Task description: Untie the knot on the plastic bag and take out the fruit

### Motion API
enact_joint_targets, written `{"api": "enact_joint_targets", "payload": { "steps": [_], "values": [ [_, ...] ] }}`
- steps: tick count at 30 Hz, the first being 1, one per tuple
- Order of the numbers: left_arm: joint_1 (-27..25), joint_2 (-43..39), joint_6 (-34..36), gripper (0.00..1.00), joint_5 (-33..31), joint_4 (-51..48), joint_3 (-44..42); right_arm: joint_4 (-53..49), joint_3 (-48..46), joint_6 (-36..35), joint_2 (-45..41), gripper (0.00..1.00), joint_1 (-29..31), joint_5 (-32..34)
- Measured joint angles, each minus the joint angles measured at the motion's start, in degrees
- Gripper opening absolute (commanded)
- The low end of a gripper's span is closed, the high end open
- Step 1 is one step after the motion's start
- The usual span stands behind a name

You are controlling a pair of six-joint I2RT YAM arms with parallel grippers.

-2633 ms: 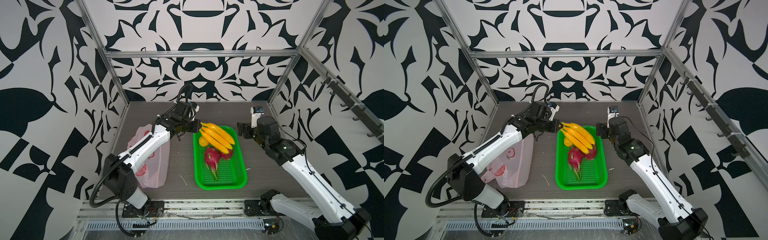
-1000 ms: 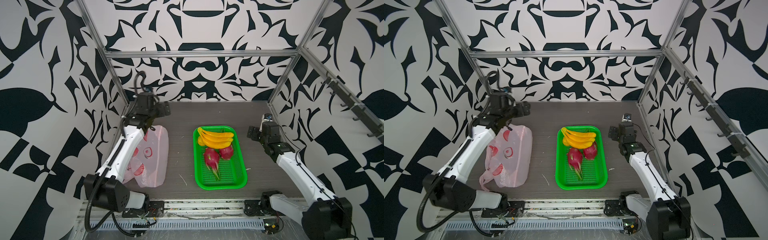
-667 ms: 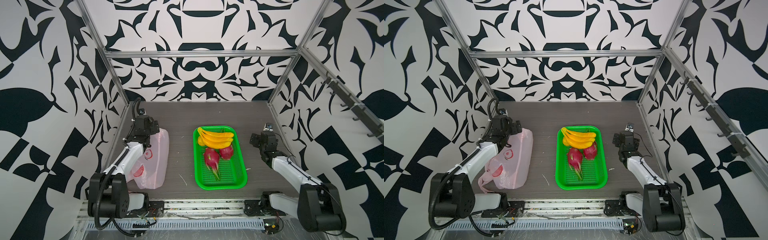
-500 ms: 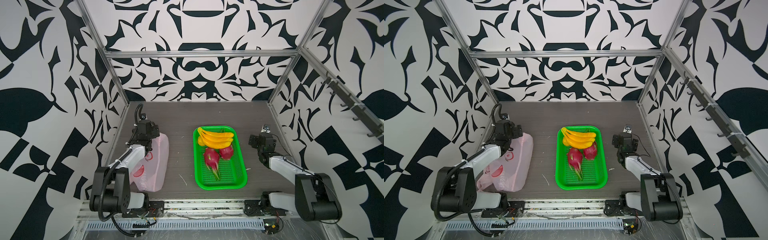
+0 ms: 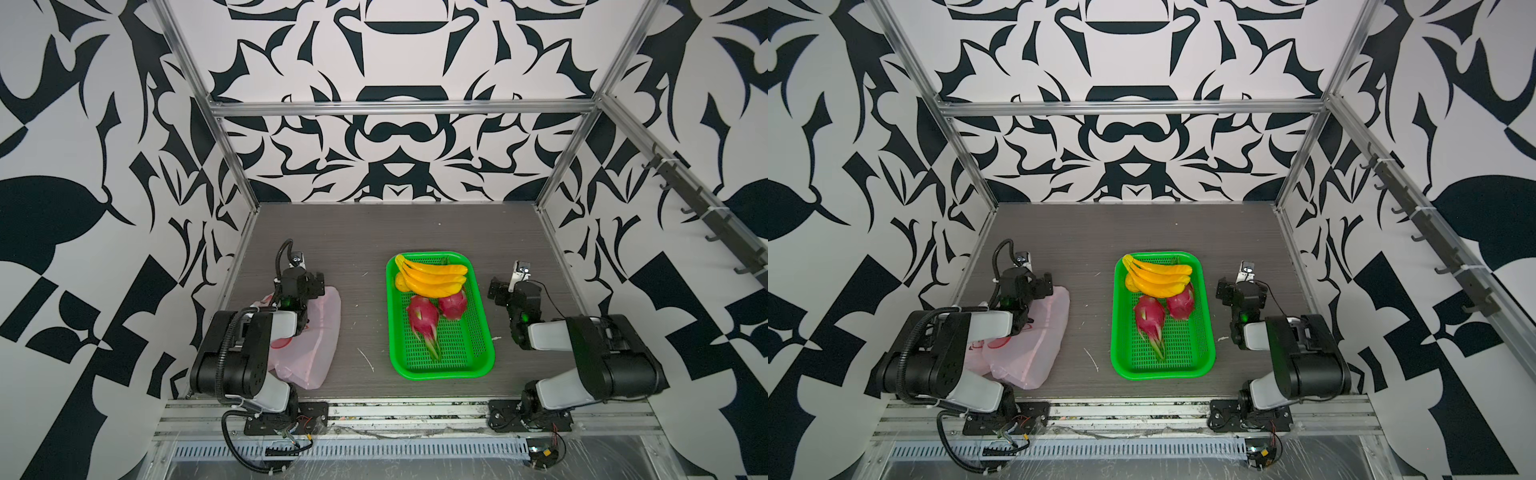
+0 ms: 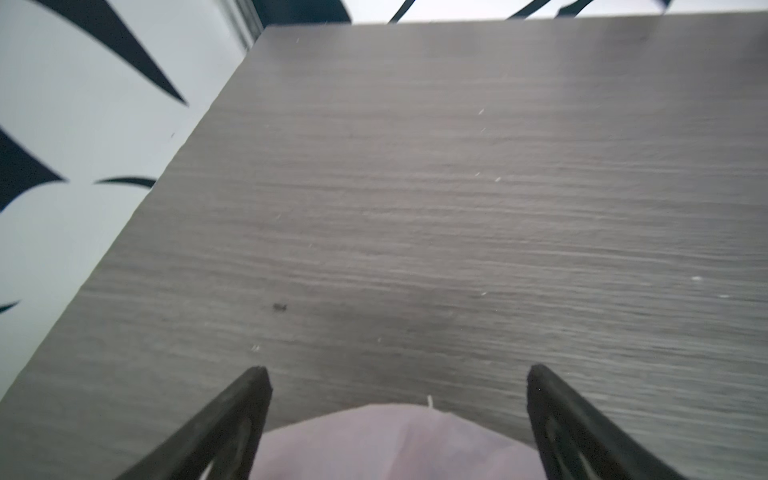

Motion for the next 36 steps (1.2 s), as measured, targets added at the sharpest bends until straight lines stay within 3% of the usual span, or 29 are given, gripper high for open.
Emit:
{"api": "enact_joint_targets", "payload": {
  "steps": [4, 19, 31, 33, 36],
  "values": [
    [0.0, 1.8, 1.5, 0.99, 3.2, 9.5, -3.3, 1.0, 0.1, -0.4, 2.6, 1.00, 0.0, -1.0],
    [0.1, 2.3, 2.1, 0.99, 6.1, 13.7, -3.9, -0.6, 3.5, -3.8, 2.6, 1.00, 0.4, -9.4],
    [0.1, 2.3, 2.3, 0.99, 6.2, 14.0, -3.9, -1.2, 3.7, -4.5, 2.6, 0.99, 0.4, -11.0],
    [0.1, 2.3, 2.3, 0.99, 6.2, 14.0, -3.8, 1.5, 2.4, -4.5, 2.6, 1.00, 0.4, -11.0],
    [0.1, 2.3, 2.3, 0.99, 6.2, 14.0, -3.8, 13.9, -5.8, -4.2, 3.0, 1.00, 0.4, -10.2]
  ]
}}
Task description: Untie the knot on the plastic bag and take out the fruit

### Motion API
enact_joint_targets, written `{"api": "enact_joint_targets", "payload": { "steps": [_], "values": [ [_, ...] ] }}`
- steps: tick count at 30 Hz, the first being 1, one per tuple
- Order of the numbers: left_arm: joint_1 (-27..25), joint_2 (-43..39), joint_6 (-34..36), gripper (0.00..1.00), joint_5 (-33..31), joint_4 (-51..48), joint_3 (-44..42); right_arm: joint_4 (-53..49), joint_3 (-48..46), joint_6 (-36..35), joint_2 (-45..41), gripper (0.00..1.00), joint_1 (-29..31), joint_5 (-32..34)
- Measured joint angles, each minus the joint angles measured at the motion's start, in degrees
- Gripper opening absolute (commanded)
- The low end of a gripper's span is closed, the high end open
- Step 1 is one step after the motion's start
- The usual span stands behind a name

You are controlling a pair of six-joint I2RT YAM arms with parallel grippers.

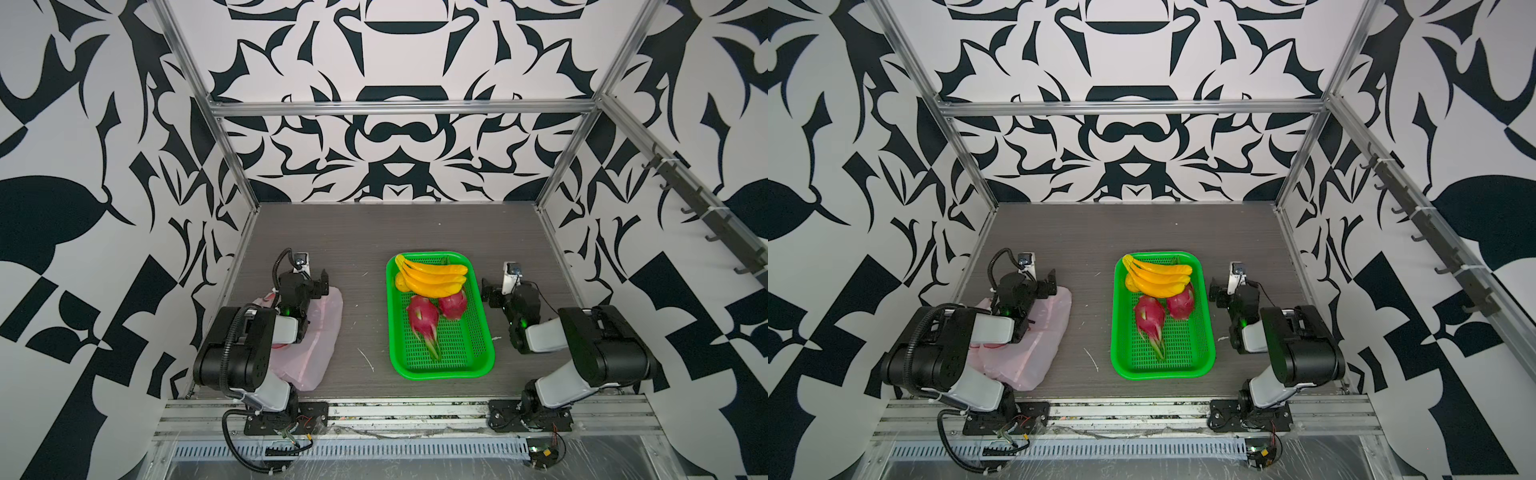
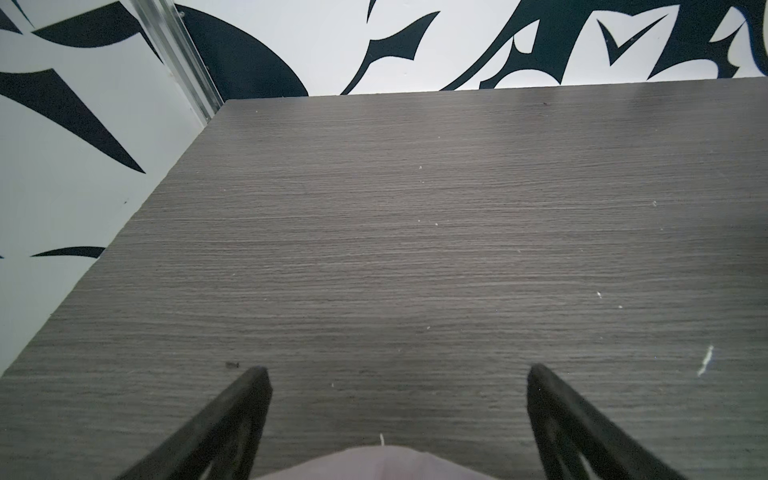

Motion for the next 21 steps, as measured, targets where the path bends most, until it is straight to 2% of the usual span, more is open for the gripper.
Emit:
{"api": "enact_joint_targets", "payload": {
  "steps": [3, 6, 9, 16, 21],
  "values": [
    [0.0, 0.0, 0.0, 0.99, 0.0, 0.0, 0.0, -0.2, -2.6, 0.0, 0.3, 1.00, 0.0, 0.3],
    [0.0, 0.0, 0.0, 0.99, 0.0, 0.0, 0.0, -8.9, 4.8, 0.0, 0.3, 1.00, 0.0, 0.5],
    [0.0, 0.0, 0.0, 0.99, 0.0, 0.0, 0.0, -7.8, 8.9, -0.1, -0.3, 1.00, 0.2, 0.6],
    [0.0, 0.0, 0.0, 0.99, 0.0, 0.0, 0.0, 4.6, -2.9, -0.1, 1.7, 1.00, 0.4, 1.0],
    [0.0, 0.0, 0.0, 0.99, 0.0, 0.0, 0.0, -1.4, 1.2, 0.0, 0.2, 1.00, 0.4, 2.4]
  ]
}}
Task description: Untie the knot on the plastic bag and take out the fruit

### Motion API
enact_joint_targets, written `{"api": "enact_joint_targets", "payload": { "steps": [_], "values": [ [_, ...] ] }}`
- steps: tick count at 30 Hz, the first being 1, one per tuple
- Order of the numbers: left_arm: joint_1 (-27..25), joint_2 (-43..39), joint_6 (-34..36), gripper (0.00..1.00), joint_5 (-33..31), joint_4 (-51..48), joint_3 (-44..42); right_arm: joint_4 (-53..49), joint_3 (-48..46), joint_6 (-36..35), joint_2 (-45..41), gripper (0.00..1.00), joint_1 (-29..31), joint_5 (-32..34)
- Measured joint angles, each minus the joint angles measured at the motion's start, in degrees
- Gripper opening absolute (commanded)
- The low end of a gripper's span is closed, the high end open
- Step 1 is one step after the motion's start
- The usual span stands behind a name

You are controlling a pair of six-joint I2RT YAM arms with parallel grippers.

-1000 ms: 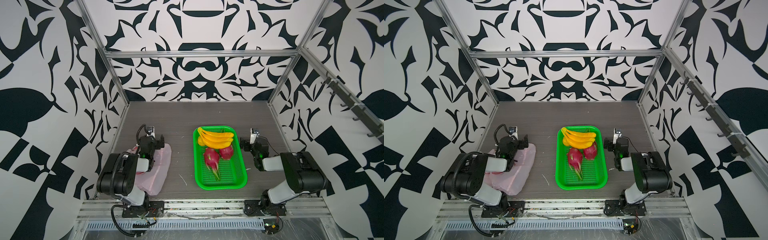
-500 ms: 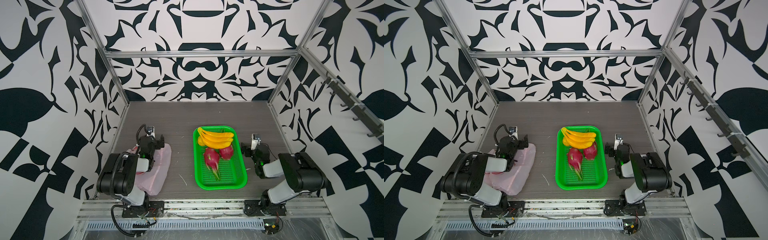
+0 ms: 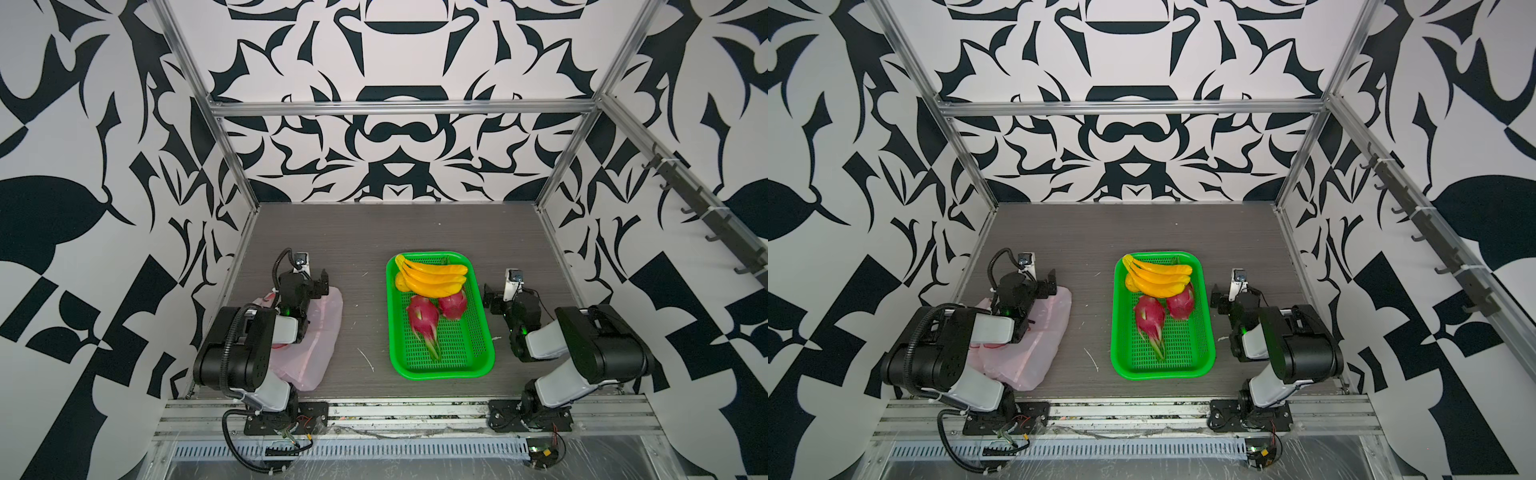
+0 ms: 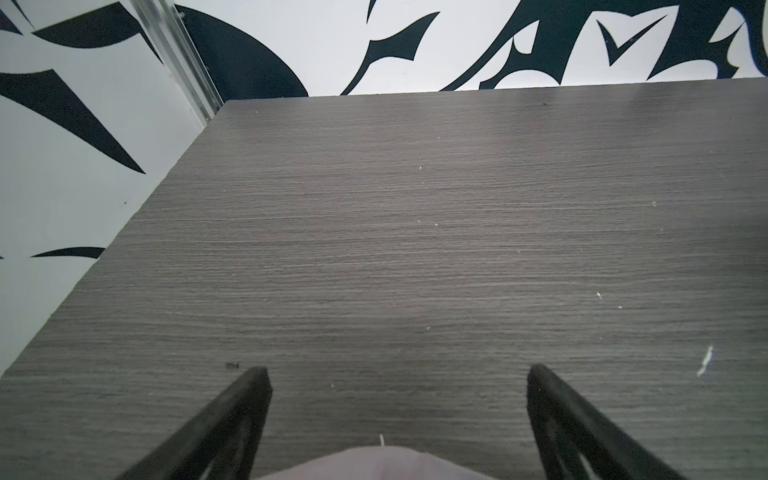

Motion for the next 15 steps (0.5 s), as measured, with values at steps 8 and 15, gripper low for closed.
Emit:
{"api": "enact_joint_targets", "payload": {
  "steps": [8, 15],
  "values": [
    [0.0, 0.0, 0.0, 0.99, 0.0, 0.0, 0.0, -9.4, 9.7, -0.5, 0.0, 1.00, 1.8, 1.5],
    [0.0, 0.0, 0.0, 0.99, 0.0, 0.0, 0.0, 2.2, -1.8, -1.5, 0.1, 1.00, 1.8, 0.0]
  ]
}}
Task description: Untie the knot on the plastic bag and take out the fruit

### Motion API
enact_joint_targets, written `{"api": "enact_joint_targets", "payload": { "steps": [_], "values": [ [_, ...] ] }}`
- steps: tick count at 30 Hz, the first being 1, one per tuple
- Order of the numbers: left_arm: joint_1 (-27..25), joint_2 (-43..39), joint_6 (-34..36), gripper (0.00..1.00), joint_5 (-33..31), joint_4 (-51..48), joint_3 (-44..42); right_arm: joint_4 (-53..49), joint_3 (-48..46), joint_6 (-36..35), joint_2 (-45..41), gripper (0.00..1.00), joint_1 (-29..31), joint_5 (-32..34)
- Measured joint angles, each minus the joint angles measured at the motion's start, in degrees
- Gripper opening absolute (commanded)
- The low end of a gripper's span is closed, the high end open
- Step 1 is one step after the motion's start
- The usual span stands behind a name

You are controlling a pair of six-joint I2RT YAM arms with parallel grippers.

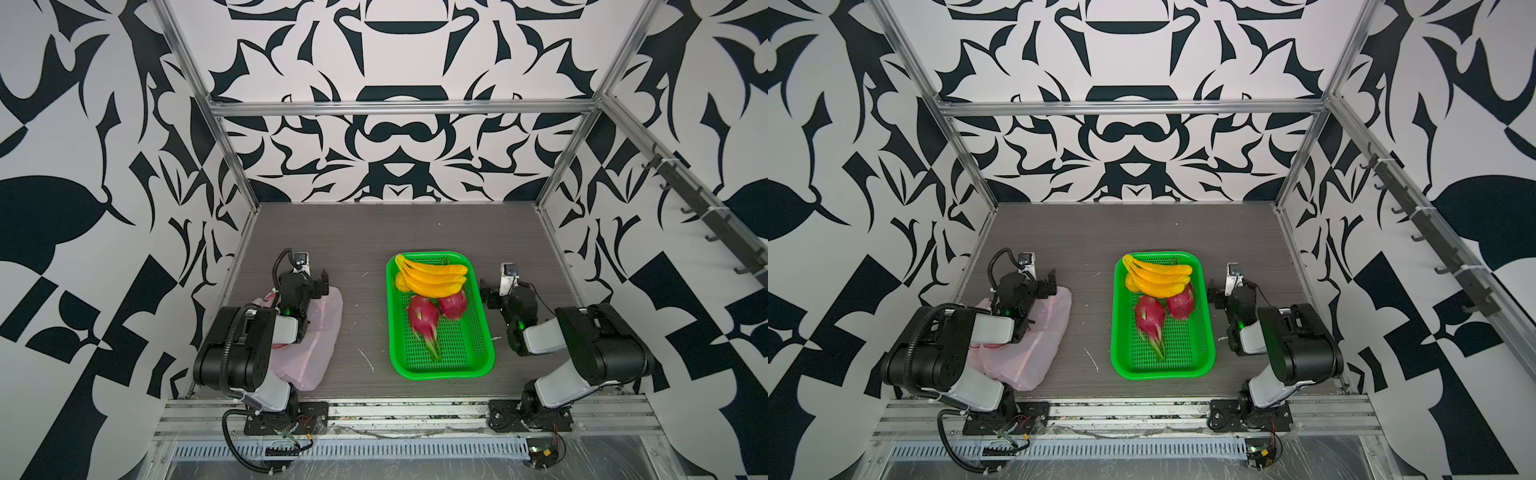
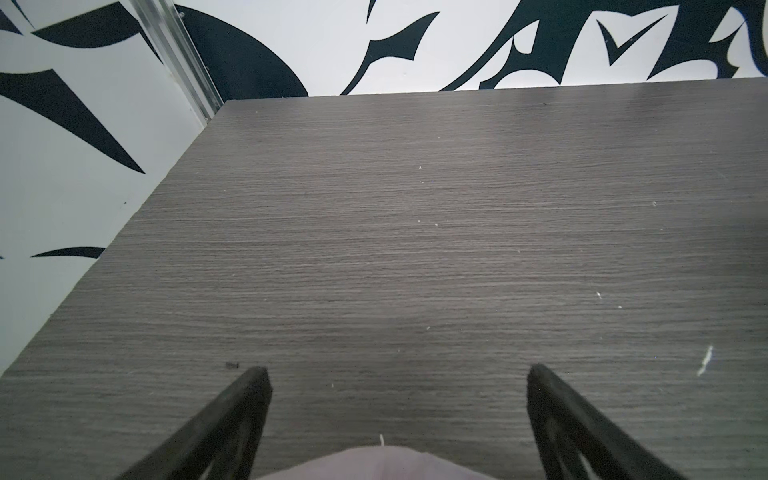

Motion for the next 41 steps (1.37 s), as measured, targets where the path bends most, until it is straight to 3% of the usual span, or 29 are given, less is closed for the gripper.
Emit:
{"api": "enact_joint_targets", "payload": {
  "steps": [4, 6, 10, 20, 28, 32, 35, 41],
  "values": [
    [0.0, 0.0, 0.0, 0.99, 0.0, 0.0, 0.0, -1.3, -1.2, -0.2, 0.0, 1.00, 0.0, -0.3],
    [0.0, 0.0, 0.0, 0.99, 0.0, 0.0, 0.0, -8.2, 4.7, -0.2, 0.0, 1.00, 0.0, -0.2],
    [0.0, 0.0, 0.0, 0.99, 0.0, 0.0, 0.0, -9.9, 11.0, 0.0, -0.3, 1.00, 0.0, 0.9],
    [0.0, 0.0, 0.0, 0.99, 0.0, 0.0, 0.0, -14.9, 11.5, 0.0, -0.3, 1.00, 0.0, 1.3],
    [0.0, 0.0, 0.0, 0.99, 0.0, 0.0, 0.0, 0.2, -2.0, -0.2, 0.7, 1.00, 0.1, -0.5],
    [0.0, 0.0, 0.0, 0.99, 0.0, 0.0, 0.0, -9.3, 5.5, -0.2, 0.2, 1.00, 0.2, 0.2],
    [0.0, 0.0, 0.0, 0.99, 0.0, 0.0, 0.0, -10.0, 10.2, 0.0, -0.2, 1.00, 0.2, 1.5],
    [0.8, 0.0, -0.2, 0.99, 1.0, -0.2, 0.1, -13.7, 11.0, 0.0, -0.4, 1.00, 0.2, 2.9]
  ]
}}
